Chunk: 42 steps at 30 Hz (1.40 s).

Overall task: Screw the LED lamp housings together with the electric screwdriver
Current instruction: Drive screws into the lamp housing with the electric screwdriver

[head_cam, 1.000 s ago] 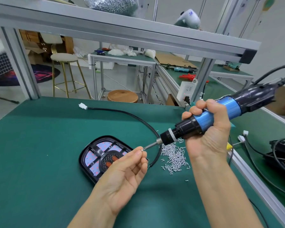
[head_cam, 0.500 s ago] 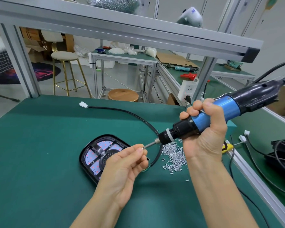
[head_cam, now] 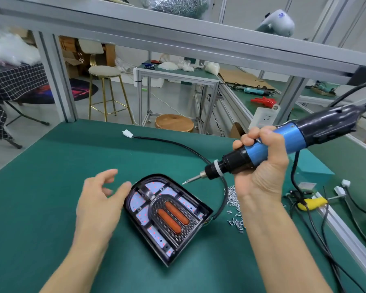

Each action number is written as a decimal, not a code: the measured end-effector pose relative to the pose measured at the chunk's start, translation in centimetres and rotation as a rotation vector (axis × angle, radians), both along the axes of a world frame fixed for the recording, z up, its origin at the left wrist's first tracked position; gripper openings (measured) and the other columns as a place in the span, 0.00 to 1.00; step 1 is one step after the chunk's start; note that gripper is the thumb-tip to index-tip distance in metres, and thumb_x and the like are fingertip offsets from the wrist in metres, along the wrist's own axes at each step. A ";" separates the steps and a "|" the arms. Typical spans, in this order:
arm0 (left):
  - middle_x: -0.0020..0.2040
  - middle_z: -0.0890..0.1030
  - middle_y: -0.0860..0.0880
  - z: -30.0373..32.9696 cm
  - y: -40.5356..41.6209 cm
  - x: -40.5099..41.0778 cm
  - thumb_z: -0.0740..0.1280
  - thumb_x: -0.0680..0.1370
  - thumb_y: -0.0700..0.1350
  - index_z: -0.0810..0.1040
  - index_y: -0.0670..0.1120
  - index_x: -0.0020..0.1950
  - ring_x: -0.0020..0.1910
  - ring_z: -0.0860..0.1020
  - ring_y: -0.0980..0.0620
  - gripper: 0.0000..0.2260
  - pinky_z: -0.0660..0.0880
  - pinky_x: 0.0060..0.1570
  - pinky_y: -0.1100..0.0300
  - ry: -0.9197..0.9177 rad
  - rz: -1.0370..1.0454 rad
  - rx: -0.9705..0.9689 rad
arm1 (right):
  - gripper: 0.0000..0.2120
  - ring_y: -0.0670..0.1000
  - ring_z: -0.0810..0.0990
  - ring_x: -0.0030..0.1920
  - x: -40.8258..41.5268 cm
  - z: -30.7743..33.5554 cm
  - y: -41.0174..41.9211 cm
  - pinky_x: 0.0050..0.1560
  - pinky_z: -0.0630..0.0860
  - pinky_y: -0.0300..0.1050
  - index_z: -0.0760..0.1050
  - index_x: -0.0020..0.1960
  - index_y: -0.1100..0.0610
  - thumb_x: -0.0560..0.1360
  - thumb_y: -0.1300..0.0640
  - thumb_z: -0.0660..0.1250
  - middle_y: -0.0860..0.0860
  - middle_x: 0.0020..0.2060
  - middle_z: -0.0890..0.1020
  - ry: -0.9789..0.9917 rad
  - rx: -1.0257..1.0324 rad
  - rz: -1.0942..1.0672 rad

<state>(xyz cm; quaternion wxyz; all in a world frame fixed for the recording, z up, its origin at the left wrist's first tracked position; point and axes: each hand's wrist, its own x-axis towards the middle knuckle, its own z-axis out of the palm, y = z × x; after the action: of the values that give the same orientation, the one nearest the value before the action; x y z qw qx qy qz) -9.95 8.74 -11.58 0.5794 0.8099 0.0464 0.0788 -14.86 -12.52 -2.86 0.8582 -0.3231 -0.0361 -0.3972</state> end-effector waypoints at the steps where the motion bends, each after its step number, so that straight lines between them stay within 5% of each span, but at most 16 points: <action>1: 0.60 0.77 0.46 -0.7 0.6 0.8 0.71 0.74 0.48 0.77 0.48 0.62 0.58 0.74 0.48 0.18 0.71 0.57 0.51 0.035 0.001 0.200 | 0.06 0.46 0.71 0.28 0.5 -0.2 0.3 0.33 0.73 0.40 0.70 0.38 0.54 0.66 0.64 0.64 0.49 0.29 0.73 0.016 -0.016 -0.007; 3: 0.63 0.76 0.45 -1.8 0.9 1.8 0.70 0.73 0.54 0.78 0.47 0.63 0.66 0.68 0.43 0.21 0.67 0.64 0.48 0.165 -0.100 0.437 | 0.07 0.46 0.70 0.28 1.6 -0.6 1.0 0.33 0.72 0.40 0.68 0.39 0.55 0.66 0.65 0.64 0.50 0.31 0.71 0.050 -0.045 -0.012; 6: 0.57 0.79 0.49 -2.2 0.0 2.1 0.70 0.72 0.54 0.81 0.54 0.54 0.62 0.67 0.44 0.12 0.67 0.60 0.51 0.218 -0.172 0.551 | 0.07 0.47 0.70 0.28 2.9 -1.4 1.9 0.33 0.71 0.40 0.68 0.38 0.55 0.66 0.66 0.64 0.50 0.29 0.72 0.090 -0.099 -0.014; 13: 0.46 0.79 0.48 -2.5 -1.1 2.3 0.70 0.73 0.49 0.79 0.49 0.42 0.53 0.73 0.43 0.04 0.72 0.54 0.50 0.193 -0.089 0.375 | 0.11 0.49 0.71 0.27 5.0 -2.9 2.5 0.33 0.70 0.43 0.73 0.33 0.52 0.65 0.67 0.65 0.52 0.29 0.72 0.148 -0.191 -0.055; 18: 0.40 0.79 0.52 -2.4 -1.5 2.2 0.66 0.75 0.49 0.74 0.50 0.41 0.43 0.77 0.47 0.05 0.71 0.42 0.56 0.198 -0.079 0.310 | 0.13 0.49 0.71 0.27 5.5 -3.5 2.5 0.34 0.71 0.42 0.75 0.30 0.49 0.65 0.66 0.65 0.50 0.28 0.73 0.172 -0.234 -0.040; 26: 0.42 0.82 0.50 -2.8 -2.1 2.6 0.67 0.75 0.49 0.73 0.48 0.43 0.46 0.79 0.44 0.06 0.75 0.52 0.48 0.222 -0.116 0.134 | 0.13 0.49 0.72 0.26 6.1 -3.9 2.3 0.33 0.70 0.42 0.76 0.31 0.49 0.66 0.66 0.66 0.49 0.27 0.74 0.181 -0.277 -0.052; 36: 0.40 0.81 0.47 -3.9 -2.9 3.0 0.68 0.73 0.45 0.72 0.46 0.41 0.42 0.79 0.43 0.06 0.74 0.45 0.50 0.236 -0.075 0.064 | 0.05 0.49 0.73 0.28 6.0 -4.8 2.5 0.35 0.73 0.40 0.77 0.34 0.49 0.61 0.58 0.70 0.48 0.29 0.76 0.178 -0.465 0.015; 42: 0.40 0.81 0.46 -3.7 -3.2 3.5 0.68 0.73 0.44 0.72 0.45 0.41 0.42 0.79 0.42 0.06 0.77 0.45 0.47 0.243 -0.093 0.081 | 0.11 0.49 0.74 0.31 6.2 -4.4 2.6 0.37 0.74 0.40 0.80 0.43 0.52 0.63 0.63 0.72 0.49 0.35 0.79 0.239 -0.547 0.089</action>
<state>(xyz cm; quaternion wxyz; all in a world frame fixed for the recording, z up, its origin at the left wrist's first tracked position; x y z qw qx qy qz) -6.41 5.57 -15.29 0.5395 0.8374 0.0753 -0.0450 -8.65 -9.91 -7.31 0.7540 -0.5849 -0.0545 -0.2939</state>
